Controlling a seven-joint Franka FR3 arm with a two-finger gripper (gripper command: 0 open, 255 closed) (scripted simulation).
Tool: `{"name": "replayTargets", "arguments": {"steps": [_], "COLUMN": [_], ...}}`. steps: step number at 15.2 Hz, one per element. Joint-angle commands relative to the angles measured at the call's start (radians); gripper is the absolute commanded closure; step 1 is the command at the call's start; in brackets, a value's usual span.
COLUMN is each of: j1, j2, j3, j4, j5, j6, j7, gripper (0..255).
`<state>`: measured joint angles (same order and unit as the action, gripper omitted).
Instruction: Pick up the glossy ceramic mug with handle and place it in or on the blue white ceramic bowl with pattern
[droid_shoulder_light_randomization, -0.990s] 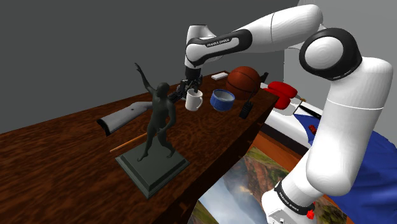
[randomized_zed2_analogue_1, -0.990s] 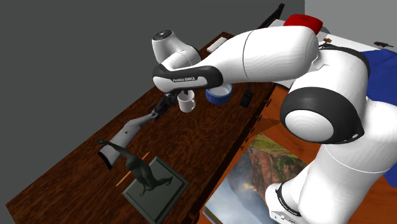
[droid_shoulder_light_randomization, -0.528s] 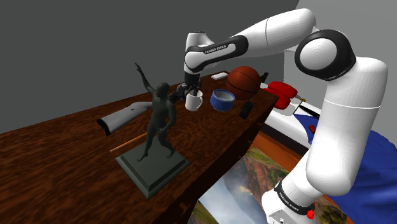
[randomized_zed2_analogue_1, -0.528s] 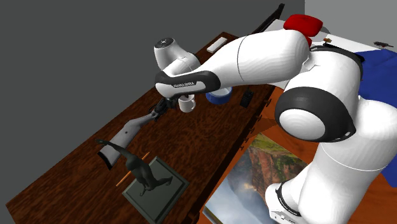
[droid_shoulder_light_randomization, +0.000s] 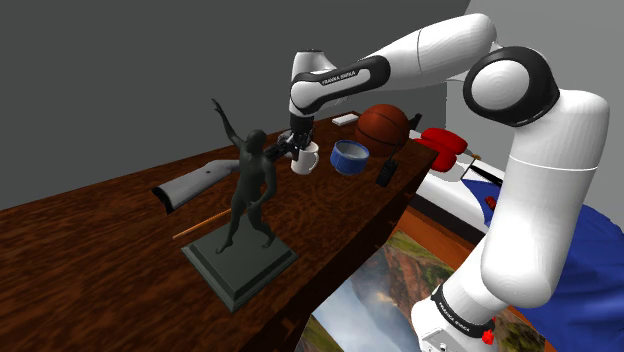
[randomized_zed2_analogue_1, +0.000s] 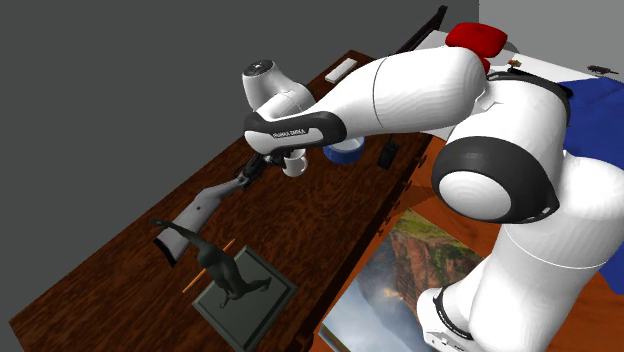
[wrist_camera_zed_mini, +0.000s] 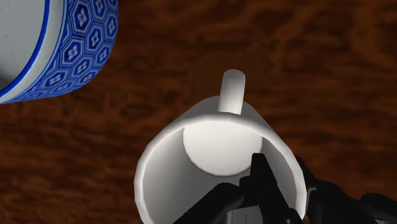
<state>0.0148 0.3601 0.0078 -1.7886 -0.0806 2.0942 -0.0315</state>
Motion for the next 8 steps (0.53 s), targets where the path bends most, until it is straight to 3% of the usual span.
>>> {"name": "replayTargets", "arguments": {"steps": [1,8], "j1": [0.0,0.0], "j2": [0.0,-0.006], "j3": [0.0,0.0], "j4": [0.0,0.005], "j5": [0.0,0.001], "j6": [0.0,-0.011], "j7": [0.0,-0.001], "gripper": [255,255]}}
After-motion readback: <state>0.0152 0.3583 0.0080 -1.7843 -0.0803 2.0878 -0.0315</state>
